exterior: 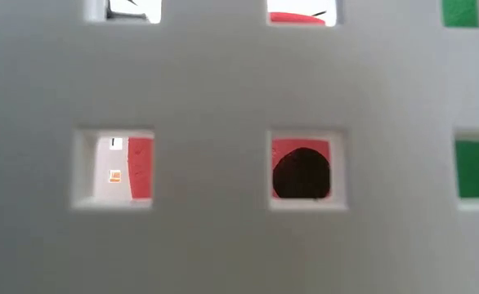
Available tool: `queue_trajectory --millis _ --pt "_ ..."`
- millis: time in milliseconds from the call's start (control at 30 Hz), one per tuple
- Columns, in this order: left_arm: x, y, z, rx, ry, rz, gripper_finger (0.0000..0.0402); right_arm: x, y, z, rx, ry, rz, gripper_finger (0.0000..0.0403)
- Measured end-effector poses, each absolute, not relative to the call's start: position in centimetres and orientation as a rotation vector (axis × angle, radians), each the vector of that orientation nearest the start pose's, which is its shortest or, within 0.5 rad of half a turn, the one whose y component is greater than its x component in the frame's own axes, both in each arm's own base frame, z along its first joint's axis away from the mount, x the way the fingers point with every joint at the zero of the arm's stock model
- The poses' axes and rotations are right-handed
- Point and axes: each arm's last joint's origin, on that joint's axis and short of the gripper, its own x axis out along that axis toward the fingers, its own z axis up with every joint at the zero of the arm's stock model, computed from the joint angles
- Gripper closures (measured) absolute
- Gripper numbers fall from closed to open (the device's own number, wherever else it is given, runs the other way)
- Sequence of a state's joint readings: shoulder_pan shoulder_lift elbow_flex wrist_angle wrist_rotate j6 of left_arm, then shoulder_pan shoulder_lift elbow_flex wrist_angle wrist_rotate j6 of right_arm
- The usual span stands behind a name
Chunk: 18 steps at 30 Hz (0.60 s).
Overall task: Pick & Place Toys
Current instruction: Put the red game piece into the red bin
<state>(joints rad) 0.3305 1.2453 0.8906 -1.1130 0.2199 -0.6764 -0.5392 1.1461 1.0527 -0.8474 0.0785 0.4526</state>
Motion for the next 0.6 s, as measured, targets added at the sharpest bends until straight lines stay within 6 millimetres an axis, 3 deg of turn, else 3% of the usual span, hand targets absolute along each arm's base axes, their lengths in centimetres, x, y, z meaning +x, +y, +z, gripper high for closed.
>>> queue_trajectory --millis 133,333,467,600 --pt "18.8 5.4 23.0 -1.012 1.377 0.477 0.0013 18.6 -11.4 30.3 0.624 0.791 -0.777 0.0037" --pt "19.1 4.3 23.2 -1.009 1.409 0.162 0.0013 18.6 -11.4 30.3 0.624 0.791 -0.777 0.0037" --pt "19.3 2.3 23.7 -0.949 1.458 -0.031 0.0013 18.6 -11.4 30.3 0.624 0.791 -0.777 0.0037" --pt "19.1 -0.5 24.2 -0.768 1.534 -0.218 0.0013 18.6 -11.4 30.3 0.624 0.791 -0.777 0.0037"
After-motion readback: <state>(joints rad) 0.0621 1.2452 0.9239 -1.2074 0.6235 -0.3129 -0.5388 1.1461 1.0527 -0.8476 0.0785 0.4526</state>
